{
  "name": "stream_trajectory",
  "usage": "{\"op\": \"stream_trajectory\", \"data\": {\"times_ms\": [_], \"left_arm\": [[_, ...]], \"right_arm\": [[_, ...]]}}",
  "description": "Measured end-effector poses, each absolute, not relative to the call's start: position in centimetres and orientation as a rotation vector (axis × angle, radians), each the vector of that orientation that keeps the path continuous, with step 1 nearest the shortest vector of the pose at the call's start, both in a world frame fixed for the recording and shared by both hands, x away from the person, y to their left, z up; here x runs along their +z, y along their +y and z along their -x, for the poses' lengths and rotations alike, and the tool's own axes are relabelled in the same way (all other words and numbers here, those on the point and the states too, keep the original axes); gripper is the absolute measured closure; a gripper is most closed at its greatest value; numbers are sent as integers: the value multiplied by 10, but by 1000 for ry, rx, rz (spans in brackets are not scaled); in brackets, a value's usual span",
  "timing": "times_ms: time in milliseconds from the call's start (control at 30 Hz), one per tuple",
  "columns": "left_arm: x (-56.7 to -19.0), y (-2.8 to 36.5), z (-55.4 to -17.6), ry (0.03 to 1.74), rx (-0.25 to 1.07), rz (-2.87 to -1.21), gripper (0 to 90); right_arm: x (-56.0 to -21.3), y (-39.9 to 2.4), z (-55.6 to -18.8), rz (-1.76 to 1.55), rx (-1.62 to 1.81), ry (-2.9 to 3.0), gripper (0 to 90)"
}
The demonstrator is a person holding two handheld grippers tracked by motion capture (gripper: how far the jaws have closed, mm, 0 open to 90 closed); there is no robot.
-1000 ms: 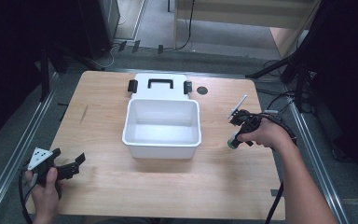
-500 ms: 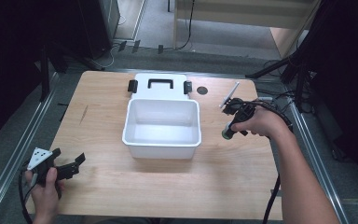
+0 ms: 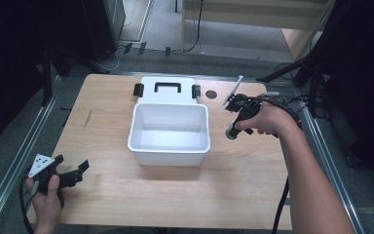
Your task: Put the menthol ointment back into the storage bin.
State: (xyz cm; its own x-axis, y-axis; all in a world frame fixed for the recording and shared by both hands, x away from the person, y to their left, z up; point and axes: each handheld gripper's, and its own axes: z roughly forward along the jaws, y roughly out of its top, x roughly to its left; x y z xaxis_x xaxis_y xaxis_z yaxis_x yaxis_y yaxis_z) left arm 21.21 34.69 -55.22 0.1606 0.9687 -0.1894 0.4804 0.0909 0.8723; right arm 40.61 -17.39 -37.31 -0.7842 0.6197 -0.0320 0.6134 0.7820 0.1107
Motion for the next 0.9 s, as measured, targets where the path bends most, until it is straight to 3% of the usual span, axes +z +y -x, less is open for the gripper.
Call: {"op": "stream_trajectory", "data": {"times_ms": [900], "left_arm": [[-552, 347, -212, 1454, 673, -1529, 0]], "right_arm": [[-335, -129, -408, -885, 174, 2930, 514]]}}
